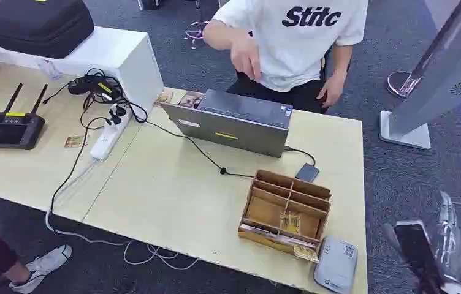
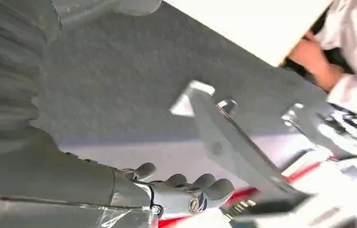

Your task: Pass the card to the sensor for recognition and then transmit it.

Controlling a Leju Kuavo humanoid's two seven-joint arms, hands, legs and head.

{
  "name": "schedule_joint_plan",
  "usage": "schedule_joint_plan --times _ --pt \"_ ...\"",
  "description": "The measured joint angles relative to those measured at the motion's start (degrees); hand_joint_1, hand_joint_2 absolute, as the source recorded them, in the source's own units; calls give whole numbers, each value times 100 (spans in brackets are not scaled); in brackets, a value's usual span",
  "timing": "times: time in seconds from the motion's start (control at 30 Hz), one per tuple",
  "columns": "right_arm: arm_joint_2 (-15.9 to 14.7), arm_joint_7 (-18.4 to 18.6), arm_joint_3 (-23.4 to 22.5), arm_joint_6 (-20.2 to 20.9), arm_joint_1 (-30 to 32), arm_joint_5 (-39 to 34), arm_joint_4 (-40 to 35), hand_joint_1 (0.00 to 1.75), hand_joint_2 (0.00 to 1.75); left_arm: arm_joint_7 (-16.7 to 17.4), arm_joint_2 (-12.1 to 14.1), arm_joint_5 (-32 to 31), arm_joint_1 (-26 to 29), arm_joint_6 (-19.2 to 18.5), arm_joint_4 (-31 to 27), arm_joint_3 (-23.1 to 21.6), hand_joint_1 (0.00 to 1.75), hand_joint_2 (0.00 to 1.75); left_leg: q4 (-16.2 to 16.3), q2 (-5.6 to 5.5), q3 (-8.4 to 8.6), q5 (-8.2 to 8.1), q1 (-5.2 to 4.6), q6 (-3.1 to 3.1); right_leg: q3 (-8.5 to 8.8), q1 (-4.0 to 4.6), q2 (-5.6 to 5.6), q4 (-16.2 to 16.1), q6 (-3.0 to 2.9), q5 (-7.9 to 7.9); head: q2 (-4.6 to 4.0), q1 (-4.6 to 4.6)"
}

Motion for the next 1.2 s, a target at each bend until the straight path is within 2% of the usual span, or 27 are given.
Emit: schedule_joint_plan --times 0.8,0.93,1.13,1.17,1.2 --pt "-339 848 3024 -1277 -1273 3719 -1011 0 175 -101 -33 -916 -110 219 4 298 0 175 0 1 0 10 0 2 -1 0 1 1 7 8 0 0" --pt "-339 999 3261 -1404 -1399 4125 -1017 0 175 -109 -35 -1086 -128 245 4 322 0 175 0 0 0 10 0 3 -1 0 0 1 7 8 0 0" --pt "-339 1043 3322 -1415 -1418 4127 -993 2 175 -109 -48 -1203 -144 254 11 339 0 175 1 1 0 10 -2 3 -1 -2 1 1 9 11 0 0" --pt "-339 1047 3322 -1406 -1418 4123 -980 51 175 -109 -50 -1222 -144 256 11 350 0 175 1 1 0 10 -2 3 -1 -2 1 1 9 11 0 0" --pt "-339 1054 3322 -1391 -1418 4114 -961 136 175 -109 -53 -1251 -146 256 13 370 0 175 1 1 0 10 -2 3 -1 -2 1 1 9 11 0 0"
